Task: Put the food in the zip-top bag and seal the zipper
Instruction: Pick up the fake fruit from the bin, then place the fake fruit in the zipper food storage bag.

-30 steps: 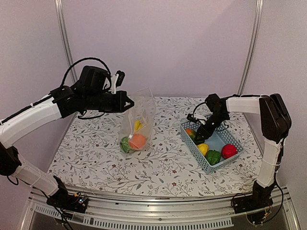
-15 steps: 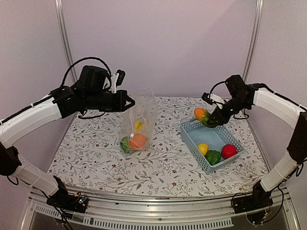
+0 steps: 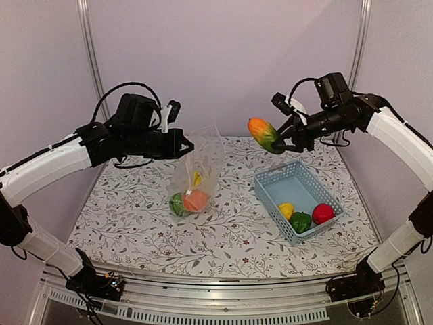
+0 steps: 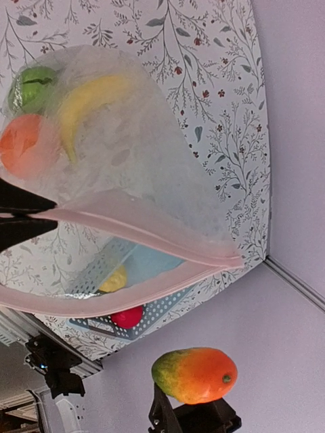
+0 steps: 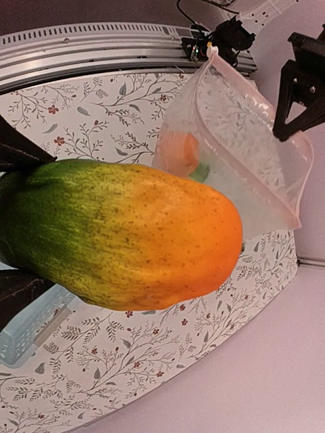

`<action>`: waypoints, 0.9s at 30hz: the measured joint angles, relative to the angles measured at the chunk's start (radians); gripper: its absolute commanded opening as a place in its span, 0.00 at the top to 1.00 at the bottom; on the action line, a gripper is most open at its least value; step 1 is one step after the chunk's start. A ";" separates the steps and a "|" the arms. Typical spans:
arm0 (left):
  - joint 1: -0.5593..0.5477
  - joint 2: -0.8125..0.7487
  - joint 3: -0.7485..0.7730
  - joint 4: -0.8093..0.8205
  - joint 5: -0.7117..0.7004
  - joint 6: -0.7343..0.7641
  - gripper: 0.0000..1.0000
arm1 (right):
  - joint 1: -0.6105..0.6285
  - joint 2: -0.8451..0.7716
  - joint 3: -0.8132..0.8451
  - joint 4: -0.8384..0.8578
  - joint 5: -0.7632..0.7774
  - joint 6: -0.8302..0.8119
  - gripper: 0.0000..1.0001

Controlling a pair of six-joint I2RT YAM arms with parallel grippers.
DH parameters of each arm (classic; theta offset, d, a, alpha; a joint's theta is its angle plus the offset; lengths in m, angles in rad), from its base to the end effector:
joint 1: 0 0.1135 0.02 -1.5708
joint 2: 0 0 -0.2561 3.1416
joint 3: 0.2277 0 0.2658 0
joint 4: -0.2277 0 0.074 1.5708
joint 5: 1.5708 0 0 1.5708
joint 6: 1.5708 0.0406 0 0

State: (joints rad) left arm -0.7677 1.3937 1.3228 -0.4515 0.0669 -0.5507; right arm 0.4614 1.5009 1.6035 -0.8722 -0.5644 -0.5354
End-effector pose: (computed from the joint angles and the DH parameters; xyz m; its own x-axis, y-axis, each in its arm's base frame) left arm 0.2403 -0.2358 0.3500 -0.6903 -0.0593 -0.7210 0.4382 0.7588 -0.4819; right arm 0.2870 0.1670 0.3798 -0.1685 -0.5652 -0.8076 -0.9373 0.3456 -0.0463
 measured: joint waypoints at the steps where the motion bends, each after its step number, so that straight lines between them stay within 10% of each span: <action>1: 0.000 0.001 0.000 0.000 0.001 0.000 1.00 | 0.029 0.002 0.017 0.000 -0.011 0.002 0.77; 27: -0.002 -0.019 0.000 -0.013 0.003 -0.001 1.00 | 0.292 0.249 0.200 0.268 -0.251 0.092 0.65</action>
State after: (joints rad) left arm -0.7700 1.3746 1.3231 -0.4644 0.0700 -0.5518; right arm 0.7536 1.7504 1.8034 -0.6044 -0.8158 -0.4438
